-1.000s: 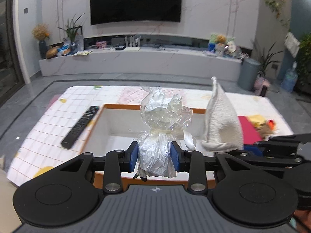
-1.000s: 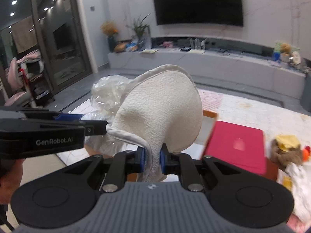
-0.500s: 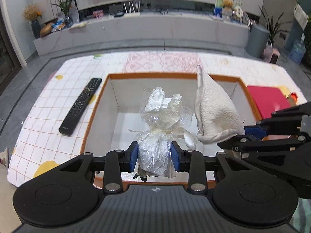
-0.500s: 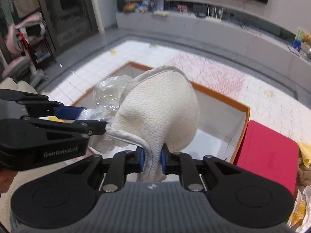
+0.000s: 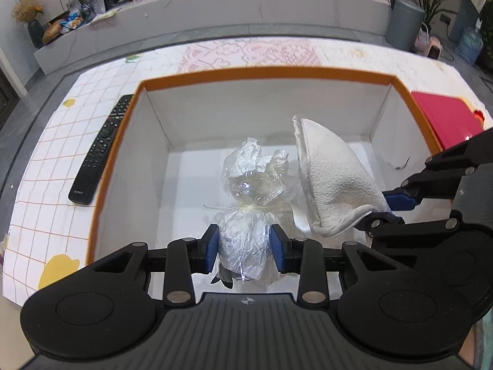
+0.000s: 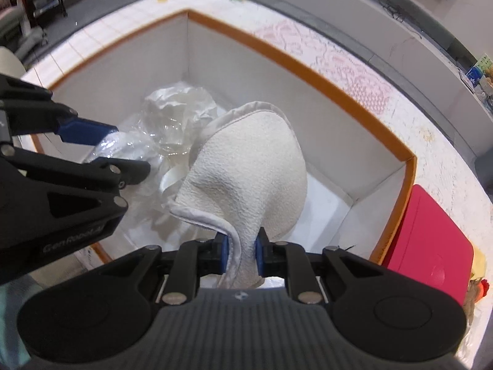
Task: Organize soft objects
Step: 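Carry both items over the orange box and open both grippers to drop them, then move both tools back toward the remaining pile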
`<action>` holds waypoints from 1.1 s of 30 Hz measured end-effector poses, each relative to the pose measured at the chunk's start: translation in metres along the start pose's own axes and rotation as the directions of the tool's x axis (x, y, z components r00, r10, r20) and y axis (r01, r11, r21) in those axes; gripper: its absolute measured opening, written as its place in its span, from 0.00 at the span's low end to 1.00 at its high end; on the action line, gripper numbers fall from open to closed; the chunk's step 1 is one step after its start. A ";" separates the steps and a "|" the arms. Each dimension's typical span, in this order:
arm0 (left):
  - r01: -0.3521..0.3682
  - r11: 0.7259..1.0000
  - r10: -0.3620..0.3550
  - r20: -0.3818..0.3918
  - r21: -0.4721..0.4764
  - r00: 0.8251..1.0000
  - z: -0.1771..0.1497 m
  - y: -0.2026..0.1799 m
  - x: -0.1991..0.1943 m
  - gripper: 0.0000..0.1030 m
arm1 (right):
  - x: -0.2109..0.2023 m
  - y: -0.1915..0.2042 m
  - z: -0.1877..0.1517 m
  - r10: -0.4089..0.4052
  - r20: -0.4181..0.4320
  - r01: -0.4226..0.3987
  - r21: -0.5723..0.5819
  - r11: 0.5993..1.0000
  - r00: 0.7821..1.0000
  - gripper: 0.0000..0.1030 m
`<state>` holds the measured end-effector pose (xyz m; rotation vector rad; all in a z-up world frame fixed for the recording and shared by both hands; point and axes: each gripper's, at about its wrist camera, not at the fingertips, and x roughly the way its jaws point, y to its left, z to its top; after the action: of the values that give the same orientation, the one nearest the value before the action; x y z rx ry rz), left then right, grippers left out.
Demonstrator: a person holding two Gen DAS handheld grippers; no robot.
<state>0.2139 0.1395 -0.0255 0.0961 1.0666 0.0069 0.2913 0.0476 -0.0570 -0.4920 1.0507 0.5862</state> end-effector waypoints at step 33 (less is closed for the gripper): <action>0.000 0.996 0.016 0.161 -0.095 0.987 -0.014 0.005 -0.051 0.68 | -0.061 -0.020 -0.015 0.003 0.135 -0.014 0.079 0.997 0.991 0.56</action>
<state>0.1772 0.1426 0.0122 0.0150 0.9022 0.0558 0.2718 0.0102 -0.0066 -0.3727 0.9441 0.5746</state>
